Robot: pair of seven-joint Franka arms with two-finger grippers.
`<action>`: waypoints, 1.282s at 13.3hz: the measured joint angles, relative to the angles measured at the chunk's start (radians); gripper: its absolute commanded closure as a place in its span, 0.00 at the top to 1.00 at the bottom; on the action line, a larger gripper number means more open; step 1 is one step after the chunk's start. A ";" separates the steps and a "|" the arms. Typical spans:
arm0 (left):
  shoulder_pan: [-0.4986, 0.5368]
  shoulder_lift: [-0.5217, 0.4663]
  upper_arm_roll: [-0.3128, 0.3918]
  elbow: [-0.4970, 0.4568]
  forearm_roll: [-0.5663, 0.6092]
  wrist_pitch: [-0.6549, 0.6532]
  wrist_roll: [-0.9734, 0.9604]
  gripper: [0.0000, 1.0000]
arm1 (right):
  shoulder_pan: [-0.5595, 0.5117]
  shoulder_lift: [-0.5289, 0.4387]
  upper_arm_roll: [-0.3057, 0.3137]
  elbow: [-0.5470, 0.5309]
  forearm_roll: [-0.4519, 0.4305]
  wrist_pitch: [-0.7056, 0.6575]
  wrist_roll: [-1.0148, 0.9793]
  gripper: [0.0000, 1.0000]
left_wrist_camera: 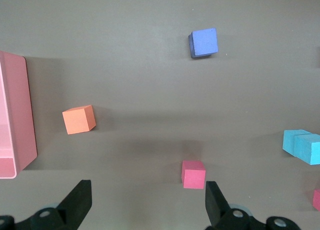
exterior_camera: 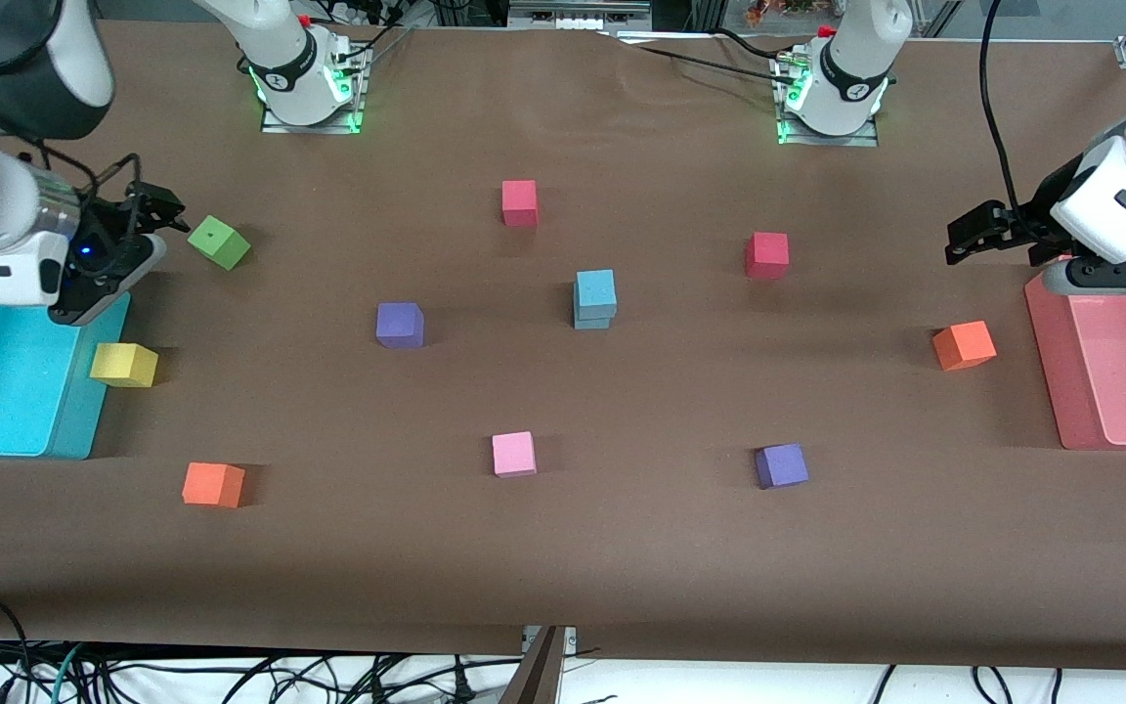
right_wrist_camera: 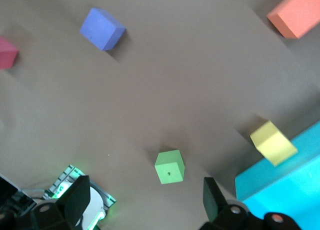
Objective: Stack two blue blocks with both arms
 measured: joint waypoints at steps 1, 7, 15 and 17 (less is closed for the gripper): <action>0.000 0.000 0.000 0.000 0.000 0.000 0.000 1.00 | -0.017 -0.002 0.036 0.000 -0.020 0.000 0.043 1.00; 0.000 0.004 0.000 0.004 0.000 0.000 0.000 1.00 | -0.119 -0.040 0.086 0.001 -0.037 0.001 0.276 1.00; 0.001 0.011 0.001 0.005 0.000 0.000 0.000 1.00 | -0.171 -0.089 0.093 0.002 -0.037 0.059 0.585 1.00; 0.001 0.011 0.001 0.005 0.000 0.000 0.000 1.00 | -0.191 -0.092 0.096 0.001 0.011 0.060 0.642 1.00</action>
